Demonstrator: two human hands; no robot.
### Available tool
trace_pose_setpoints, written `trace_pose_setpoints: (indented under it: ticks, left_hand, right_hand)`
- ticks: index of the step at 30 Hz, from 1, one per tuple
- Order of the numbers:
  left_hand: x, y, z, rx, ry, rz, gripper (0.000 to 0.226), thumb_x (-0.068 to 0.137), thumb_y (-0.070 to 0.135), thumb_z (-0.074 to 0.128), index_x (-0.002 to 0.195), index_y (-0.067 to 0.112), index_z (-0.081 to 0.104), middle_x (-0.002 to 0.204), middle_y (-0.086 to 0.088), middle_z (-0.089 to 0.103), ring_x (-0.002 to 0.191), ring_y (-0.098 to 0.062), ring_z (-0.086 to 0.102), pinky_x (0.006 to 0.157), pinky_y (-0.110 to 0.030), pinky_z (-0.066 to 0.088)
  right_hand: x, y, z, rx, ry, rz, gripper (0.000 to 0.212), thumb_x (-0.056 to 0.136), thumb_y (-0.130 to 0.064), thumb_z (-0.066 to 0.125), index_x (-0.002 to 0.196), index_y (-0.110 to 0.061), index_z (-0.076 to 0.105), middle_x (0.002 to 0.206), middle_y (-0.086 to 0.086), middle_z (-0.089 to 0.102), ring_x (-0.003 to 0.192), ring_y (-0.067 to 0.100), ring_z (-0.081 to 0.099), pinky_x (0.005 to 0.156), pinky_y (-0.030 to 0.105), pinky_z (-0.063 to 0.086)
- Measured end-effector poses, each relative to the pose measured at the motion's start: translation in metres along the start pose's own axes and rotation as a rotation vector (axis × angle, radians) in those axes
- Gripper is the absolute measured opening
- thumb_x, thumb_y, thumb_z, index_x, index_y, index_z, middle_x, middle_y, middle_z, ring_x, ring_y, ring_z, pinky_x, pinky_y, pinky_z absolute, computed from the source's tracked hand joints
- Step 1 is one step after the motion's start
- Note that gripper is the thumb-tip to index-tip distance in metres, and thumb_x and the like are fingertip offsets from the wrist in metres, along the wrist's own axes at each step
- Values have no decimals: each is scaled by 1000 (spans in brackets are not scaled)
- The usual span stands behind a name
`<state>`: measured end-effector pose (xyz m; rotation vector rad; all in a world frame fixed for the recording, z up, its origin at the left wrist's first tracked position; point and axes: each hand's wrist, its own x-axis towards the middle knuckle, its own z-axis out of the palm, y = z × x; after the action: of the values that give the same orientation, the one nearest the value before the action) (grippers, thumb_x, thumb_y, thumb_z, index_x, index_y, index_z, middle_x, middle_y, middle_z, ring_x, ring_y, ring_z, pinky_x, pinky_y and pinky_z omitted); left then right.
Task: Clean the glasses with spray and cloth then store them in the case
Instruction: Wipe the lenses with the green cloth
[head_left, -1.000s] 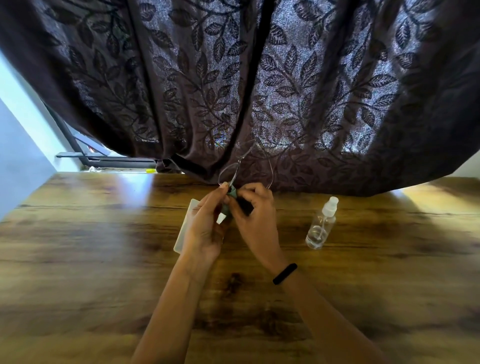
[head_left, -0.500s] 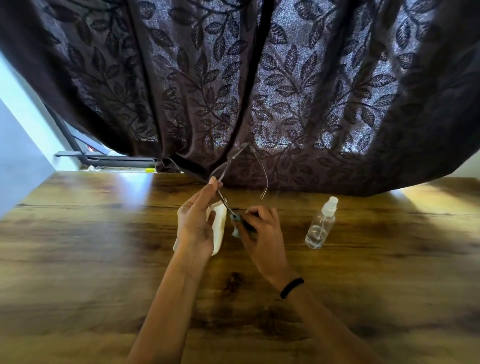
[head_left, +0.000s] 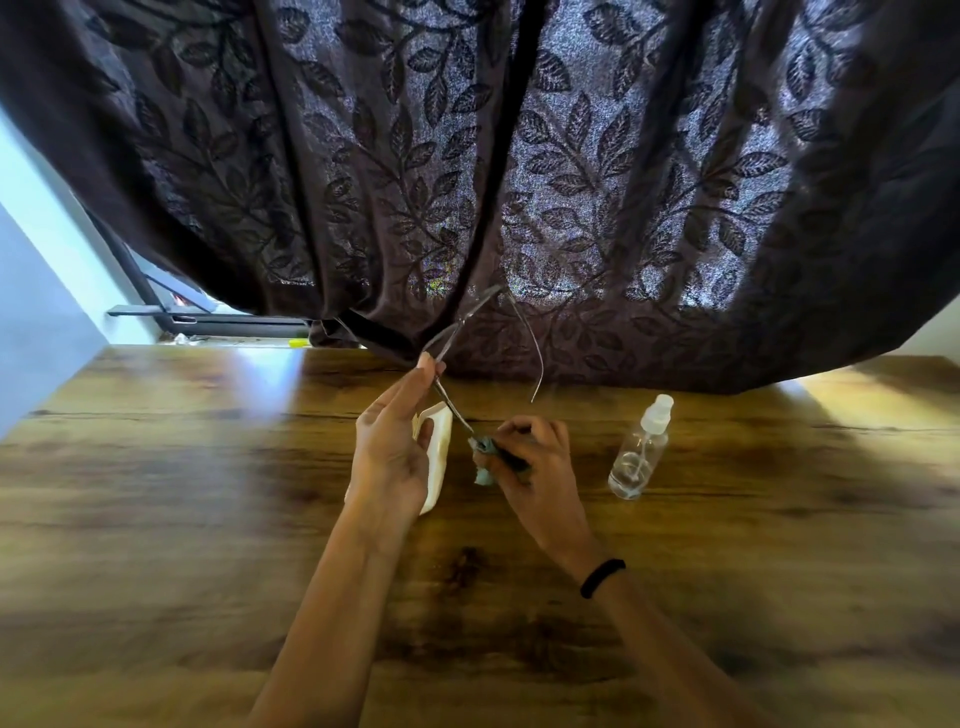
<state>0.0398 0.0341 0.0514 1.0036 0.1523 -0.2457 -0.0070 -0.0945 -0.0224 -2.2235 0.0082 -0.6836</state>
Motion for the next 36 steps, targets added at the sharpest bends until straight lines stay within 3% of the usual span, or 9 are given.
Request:
trace_pose_setpoints:
  ticks: [3, 5, 9, 14, 19, 23, 25, 29, 36]
  left_hand:
    - [-2, -5, 2, -9, -32, -41, 20, 64, 31, 76, 77, 17, 75, 85, 5, 67, 96, -14, 54, 87, -35, 40]
    - [-3, -9, 3, -16, -70, -45, 28, 65, 29, 74, 86, 12, 72, 78, 5, 67, 91, -14, 54, 76, -27, 43]
    - [-9, -13, 6, -27, -114, 7, 11, 65, 23, 71, 72, 15, 74, 68, 7, 70, 66, -3, 62, 56, -16, 50]
    - [-8, -12, 7, -44, -126, 7, 16, 63, 24, 72, 74, 13, 73, 73, 3, 71, 77, -9, 65, 64, -18, 52]
    - [-6, -11, 4, -26, -122, 14, 13, 66, 27, 72, 73, 16, 75, 71, 5, 71, 72, -6, 64, 59, -18, 50]
    - [-5, -6, 3, -21, -78, -29, 11, 71, 29, 73, 73, 18, 75, 72, 6, 69, 72, -9, 62, 75, -29, 45]
    - [-4, -2, 3, 1, -23, -16, 13, 71, 31, 74, 69, 19, 75, 68, 9, 68, 65, -4, 62, 78, -31, 44]
    - [-4, 2, 0, 1, -21, 28, 16, 74, 31, 69, 62, 22, 74, 64, 12, 67, 56, 2, 58, 69, -24, 41]
    - [-6, 1, -2, -6, -51, 9, 17, 69, 36, 67, 62, 22, 72, 72, 8, 69, 72, -4, 59, 73, -26, 43]
  right_hand:
    - [4, -16, 1, 98, 39, 0, 19, 83, -27, 64, 97, -15, 68, 95, -11, 50, 94, 4, 39, 79, 10, 36]
    - [8, -27, 1, 160, 49, 3, 17, 84, -28, 62, 92, -14, 68, 90, -12, 51, 92, 6, 41, 77, 8, 35]
    - [17, -41, 0, 288, 70, 64, 13, 85, -23, 63, 85, -11, 67, 89, -7, 55, 92, 12, 48, 74, 11, 40]
    - [25, -50, 0, 441, 105, 116, 11, 85, -21, 63, 87, -11, 68, 87, -8, 55, 93, 24, 54, 73, 25, 47]
    - [24, -45, 4, 289, 100, 52, 11, 85, -23, 63, 87, -13, 67, 87, -9, 53, 89, 15, 50, 72, 8, 37]
    - [10, -30, 6, 149, 27, -12, 17, 86, -27, 60, 94, -14, 67, 92, -8, 54, 91, 5, 42, 78, 4, 32]
    - [2, -19, 7, 94, -10, -6, 21, 86, -29, 60, 98, -14, 67, 94, -10, 53, 94, 4, 40, 79, 7, 33]
    - [-9, -3, 6, -6, -48, -15, 21, 86, -28, 61, 102, -15, 66, 97, -7, 53, 97, 6, 40, 80, 13, 36]
    - [-10, 13, -1, -112, -90, -20, 26, 85, -19, 62, 110, -12, 63, 99, 3, 60, 92, 11, 53, 81, 26, 51]
